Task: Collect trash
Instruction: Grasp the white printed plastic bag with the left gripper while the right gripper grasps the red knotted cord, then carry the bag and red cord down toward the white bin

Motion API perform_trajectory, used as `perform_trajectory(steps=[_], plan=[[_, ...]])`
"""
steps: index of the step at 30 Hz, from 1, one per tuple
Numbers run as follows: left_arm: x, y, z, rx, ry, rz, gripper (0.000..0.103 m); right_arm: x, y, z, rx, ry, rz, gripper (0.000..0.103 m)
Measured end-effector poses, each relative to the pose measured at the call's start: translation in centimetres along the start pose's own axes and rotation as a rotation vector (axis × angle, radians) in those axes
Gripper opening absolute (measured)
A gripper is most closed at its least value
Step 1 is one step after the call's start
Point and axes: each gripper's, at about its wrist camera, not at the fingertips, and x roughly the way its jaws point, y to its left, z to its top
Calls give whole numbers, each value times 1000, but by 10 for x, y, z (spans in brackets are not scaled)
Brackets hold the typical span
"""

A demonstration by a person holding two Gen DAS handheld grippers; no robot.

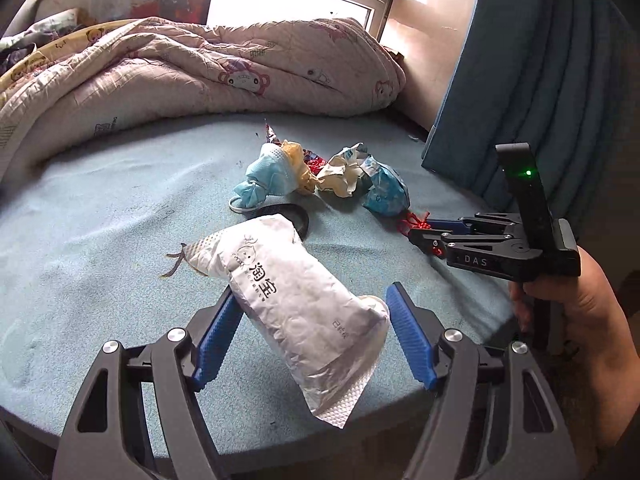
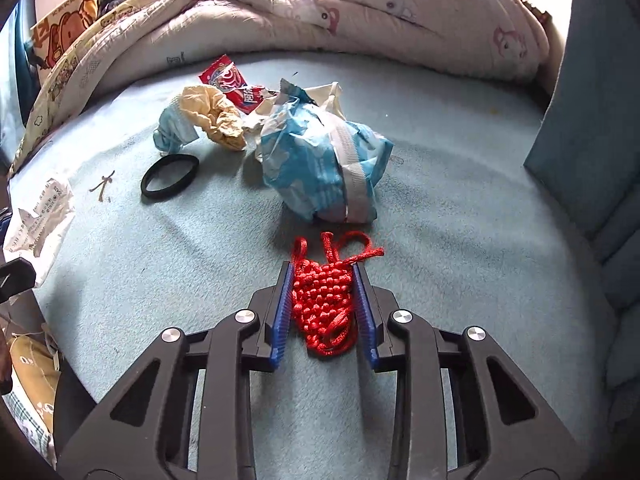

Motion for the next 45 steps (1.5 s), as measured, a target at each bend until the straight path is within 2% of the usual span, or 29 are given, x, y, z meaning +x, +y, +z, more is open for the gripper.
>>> perform_trajectory(steps=[7, 18, 25, 29, 33, 40, 45], plan=[[-20, -10, -14, 20, -4, -3, 71, -32, 15, -31, 3, -46, 43, 27], [-60, -30, -38, 44, -22, -11, 71, -122, 56, -63, -71, -189, 110, 27], [-89, -38, -72, 59, -36, -11, 71, -157, 84, -109, -96, -260, 188, 27], [-94, -39, -107, 59, -29, -23, 71, -147, 98, -149, -83, -245, 206, 27], [-84, -41, -148, 79, -7, -27, 71, -117, 109, -193, -64, -192, 202, 27], [-37, -28, -223, 44, 117, -51, 71, -54, 120, -265, -13, -67, 216, 27], [1, -20, -259, 38, 195, -54, 71, -12, 127, -297, -9, 8, 212, 27]])
